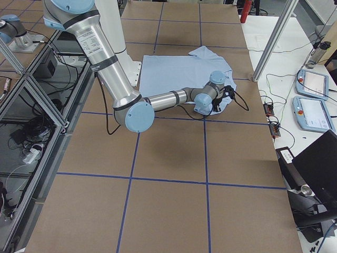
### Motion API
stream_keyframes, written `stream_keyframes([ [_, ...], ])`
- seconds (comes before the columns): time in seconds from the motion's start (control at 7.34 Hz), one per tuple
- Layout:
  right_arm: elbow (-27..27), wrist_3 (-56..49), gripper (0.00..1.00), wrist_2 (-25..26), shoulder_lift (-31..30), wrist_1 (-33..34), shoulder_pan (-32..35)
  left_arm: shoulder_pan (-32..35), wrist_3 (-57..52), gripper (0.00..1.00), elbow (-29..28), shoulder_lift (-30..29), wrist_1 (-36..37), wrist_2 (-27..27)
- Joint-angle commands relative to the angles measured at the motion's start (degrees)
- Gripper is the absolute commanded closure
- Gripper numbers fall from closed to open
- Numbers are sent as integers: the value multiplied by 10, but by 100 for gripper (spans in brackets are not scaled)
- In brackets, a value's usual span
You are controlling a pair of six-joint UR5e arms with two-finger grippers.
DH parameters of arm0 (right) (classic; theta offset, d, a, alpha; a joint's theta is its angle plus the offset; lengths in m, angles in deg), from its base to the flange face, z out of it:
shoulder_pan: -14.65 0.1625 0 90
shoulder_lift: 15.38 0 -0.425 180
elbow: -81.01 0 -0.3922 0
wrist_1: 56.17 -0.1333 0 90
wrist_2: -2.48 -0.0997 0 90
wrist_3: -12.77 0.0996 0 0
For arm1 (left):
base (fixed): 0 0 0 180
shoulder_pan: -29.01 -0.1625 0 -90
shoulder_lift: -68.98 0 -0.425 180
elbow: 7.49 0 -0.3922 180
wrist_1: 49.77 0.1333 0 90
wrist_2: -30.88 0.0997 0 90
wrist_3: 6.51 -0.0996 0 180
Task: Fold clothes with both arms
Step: 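Move the right gripper to the sleeve nearest it and grasp it, then fold the grasped sleeve inward toward the collar with the right gripper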
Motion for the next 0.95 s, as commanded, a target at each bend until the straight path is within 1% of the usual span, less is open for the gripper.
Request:
stream_keyframes([
  [0.0,-16,37,100,4,39,0,-36,1,-1,0,-2,-1,0,1],
  [0.14,-16,90,100,18,67,5,-54,2,-1,0,-2,0,0,1],
  [0.27,-6,131,100,71,104,17,-78,8,-1,0,-2,0,1,1],
  [0.41,70,144,100,121,175,24,-93,11,-1,0,-2,-1,2,1],
  [0.55,146,144,100,141,222,22,-98,11,0,0,-2,-2,2,1],
  [0.68,152,142,1,182,218,20,-112,11,0,0,-1,-4,1,1],
  [0.82,152,142,0,203,217,14,-121,10,2,0,-1,-4,1,1],
])
